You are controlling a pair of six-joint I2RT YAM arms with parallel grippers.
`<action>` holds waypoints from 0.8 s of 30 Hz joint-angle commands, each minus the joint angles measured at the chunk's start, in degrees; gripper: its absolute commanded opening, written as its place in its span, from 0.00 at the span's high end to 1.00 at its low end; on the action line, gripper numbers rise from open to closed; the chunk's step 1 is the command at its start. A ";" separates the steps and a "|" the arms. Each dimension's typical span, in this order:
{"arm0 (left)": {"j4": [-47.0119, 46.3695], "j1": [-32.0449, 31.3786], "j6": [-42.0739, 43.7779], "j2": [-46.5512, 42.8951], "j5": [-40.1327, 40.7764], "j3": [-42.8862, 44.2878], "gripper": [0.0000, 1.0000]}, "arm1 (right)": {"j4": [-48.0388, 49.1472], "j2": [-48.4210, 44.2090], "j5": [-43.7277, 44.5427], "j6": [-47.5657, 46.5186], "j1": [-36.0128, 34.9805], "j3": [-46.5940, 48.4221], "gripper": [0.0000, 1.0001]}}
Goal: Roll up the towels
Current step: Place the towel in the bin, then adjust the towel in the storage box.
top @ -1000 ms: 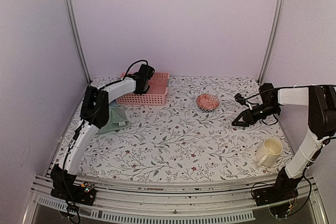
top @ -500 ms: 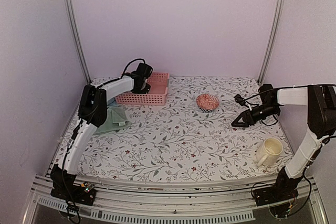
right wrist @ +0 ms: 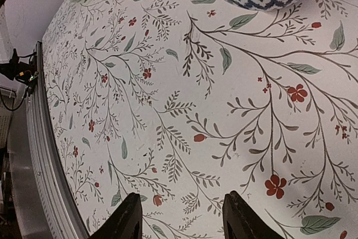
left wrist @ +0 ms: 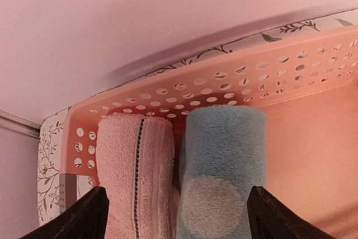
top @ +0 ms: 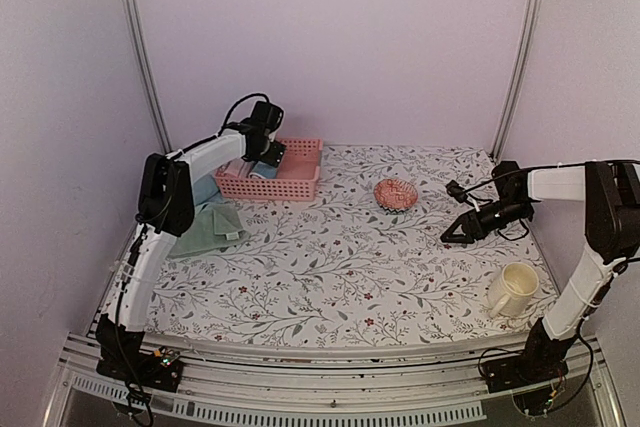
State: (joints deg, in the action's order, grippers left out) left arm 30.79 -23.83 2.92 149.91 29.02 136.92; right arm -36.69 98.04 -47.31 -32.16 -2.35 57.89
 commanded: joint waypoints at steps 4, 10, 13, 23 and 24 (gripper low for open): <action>0.06 0.58 0.57 -3.72 -2.88 -0.83 0.12 | -1.01 1.10 -1.52 -0.54 -0.10 0.85 0.48; -3.05 0.54 0.54 -5.79 -13.31 -3.97 0.33 | -0.94 1.30 -1.47 -0.62 -0.07 0.78 0.48; -4.79 0.41 -0.54 -5.35 -19.24 -4.51 0.53 | -0.98 1.68 -1.39 -0.58 -0.09 0.98 0.48; -5.48 -0.09 -0.68 1.99 -26.25 1.17 0.68 | -0.99 2.21 -0.73 -0.60 -0.17 0.69 0.49; -5.78 -0.09 -0.56 2.64 -26.76 1.42 0.68 | -0.97 2.29 -0.68 -0.62 -0.10 0.73 0.49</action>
State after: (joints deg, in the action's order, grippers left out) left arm 26.48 -23.86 2.31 149.03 6.55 135.98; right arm -37.06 99.02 -47.31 -32.16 -2.35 57.89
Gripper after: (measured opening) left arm 0.322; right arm 0.514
